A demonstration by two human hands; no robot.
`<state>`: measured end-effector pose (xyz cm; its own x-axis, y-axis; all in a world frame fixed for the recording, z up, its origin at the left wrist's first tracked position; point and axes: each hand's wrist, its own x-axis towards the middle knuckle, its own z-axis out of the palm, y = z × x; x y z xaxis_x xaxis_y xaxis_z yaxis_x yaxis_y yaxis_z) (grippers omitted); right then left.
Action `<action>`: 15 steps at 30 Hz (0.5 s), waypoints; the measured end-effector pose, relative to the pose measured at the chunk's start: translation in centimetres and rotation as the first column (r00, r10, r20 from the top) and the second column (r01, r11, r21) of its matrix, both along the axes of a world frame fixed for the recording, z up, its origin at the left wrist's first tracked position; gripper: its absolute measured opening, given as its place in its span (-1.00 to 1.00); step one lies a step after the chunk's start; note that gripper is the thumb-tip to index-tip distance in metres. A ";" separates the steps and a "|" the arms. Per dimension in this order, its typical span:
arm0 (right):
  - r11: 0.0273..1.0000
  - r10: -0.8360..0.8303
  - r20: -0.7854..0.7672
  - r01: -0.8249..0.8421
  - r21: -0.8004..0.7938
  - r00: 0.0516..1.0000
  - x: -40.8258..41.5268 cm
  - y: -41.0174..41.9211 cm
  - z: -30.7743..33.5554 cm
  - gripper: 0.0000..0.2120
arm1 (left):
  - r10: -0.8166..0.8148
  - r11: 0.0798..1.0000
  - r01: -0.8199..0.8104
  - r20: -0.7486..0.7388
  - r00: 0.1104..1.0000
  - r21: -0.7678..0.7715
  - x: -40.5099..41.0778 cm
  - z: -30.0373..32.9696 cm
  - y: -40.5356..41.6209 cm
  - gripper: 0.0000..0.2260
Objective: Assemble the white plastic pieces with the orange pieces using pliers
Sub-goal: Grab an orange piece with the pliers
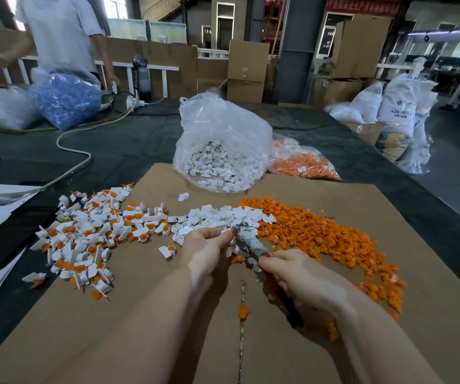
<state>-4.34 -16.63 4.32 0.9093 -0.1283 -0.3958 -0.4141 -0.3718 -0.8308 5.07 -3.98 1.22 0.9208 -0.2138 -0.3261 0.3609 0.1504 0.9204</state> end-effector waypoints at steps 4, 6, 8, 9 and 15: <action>0.999 0.024 0.017 -0.024 -0.025 1.000 -0.1 0.2 -0.1 -0.71 | -0.005 1.000 0.005 -0.015 1.000 -0.008 -0.2 0.4 0.0 -0.86; 0.998 0.032 0.034 -0.030 -0.050 0.999 -0.2 0.2 -0.2 -0.68 | -0.001 1.000 0.001 -0.016 1.000 0.008 -0.3 0.4 -0.1 -0.85; 0.998 0.014 0.054 -0.011 -0.057 0.998 -0.3 0.4 -0.4 -0.70 | 0.007 1.000 -0.007 -0.018 1.000 0.013 -0.3 0.4 -0.1 -0.84; 0.997 0.005 0.068 0.000 -0.072 0.998 -0.3 0.5 -0.4 -0.71 | 0.011 1.000 -0.010 -0.024 1.000 0.014 -0.3 0.3 -0.1 -0.83; 0.962 0.010 0.170 0.037 -0.271 0.985 -0.3 1.1 -1.2 -0.71 | 0.044 0.999 -0.044 -0.023 0.999 0.020 -0.2 0.1 -0.2 -0.85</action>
<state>-4.61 -15.56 3.16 0.9571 -0.2223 -0.1858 -0.2837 -0.5886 -0.7570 4.84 -4.21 1.27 0.9214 -0.1666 -0.3510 0.3754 0.1487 0.9149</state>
